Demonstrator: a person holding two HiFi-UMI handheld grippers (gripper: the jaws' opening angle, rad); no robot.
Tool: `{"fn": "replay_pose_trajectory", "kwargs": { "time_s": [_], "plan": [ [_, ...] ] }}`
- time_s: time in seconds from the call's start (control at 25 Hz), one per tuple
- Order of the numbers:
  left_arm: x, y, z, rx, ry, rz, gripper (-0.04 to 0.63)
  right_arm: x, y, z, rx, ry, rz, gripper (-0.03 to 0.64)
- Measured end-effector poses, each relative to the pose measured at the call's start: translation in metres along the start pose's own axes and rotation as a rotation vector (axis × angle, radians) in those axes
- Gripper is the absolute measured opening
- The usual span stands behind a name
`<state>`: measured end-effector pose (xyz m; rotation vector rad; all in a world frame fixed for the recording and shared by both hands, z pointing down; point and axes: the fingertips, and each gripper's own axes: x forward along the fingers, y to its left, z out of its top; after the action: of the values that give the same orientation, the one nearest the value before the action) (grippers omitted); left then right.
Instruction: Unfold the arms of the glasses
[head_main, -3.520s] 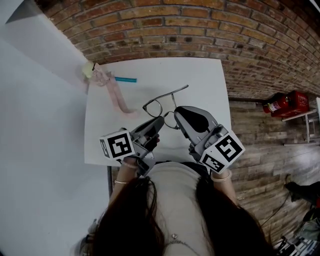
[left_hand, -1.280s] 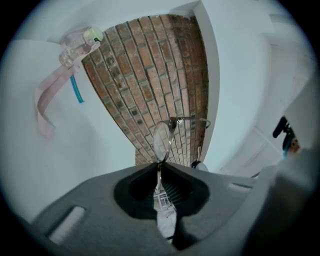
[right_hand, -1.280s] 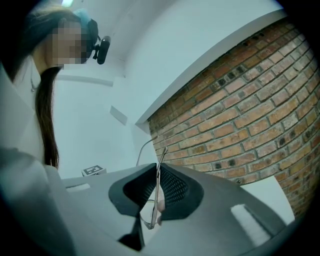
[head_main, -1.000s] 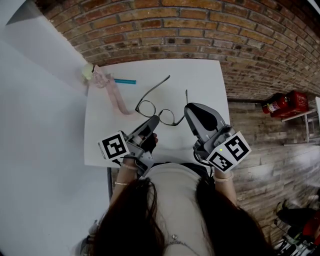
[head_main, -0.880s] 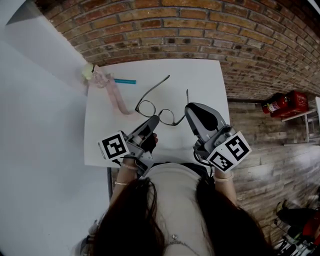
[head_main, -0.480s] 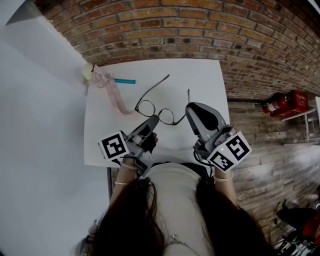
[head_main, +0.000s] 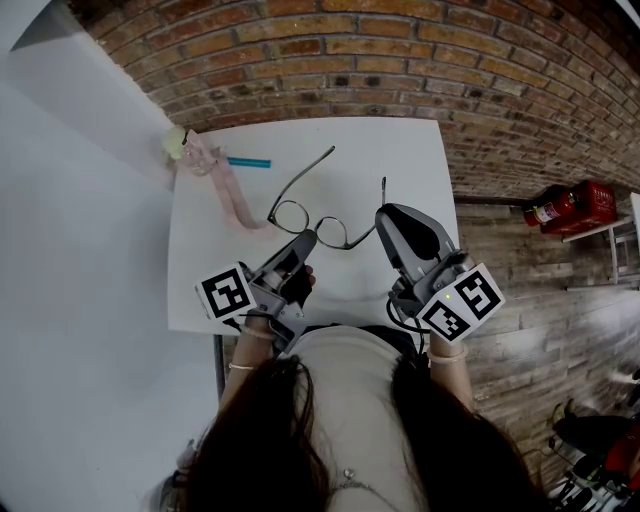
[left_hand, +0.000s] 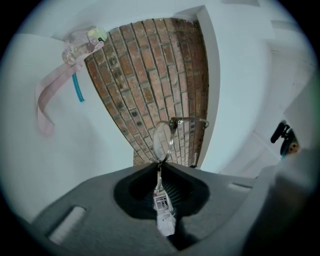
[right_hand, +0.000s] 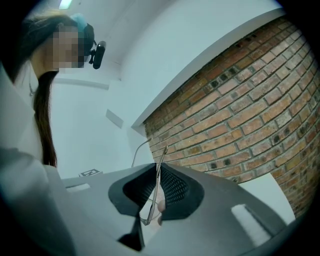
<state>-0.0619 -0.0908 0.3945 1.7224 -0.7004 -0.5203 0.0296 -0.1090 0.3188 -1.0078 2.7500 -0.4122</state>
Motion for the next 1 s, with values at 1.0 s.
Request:
{"fn": "replay_pose_trajectory", "kwargs": {
  "time_s": [1.0],
  "plan": [
    [-0.0032,-0.0016,0.0052,-0.024,-0.034,-0.038,0.026,-0.0045,-0.0067,-0.0007,0.018,-0.009,-0.016,0.035]
  ]
}}
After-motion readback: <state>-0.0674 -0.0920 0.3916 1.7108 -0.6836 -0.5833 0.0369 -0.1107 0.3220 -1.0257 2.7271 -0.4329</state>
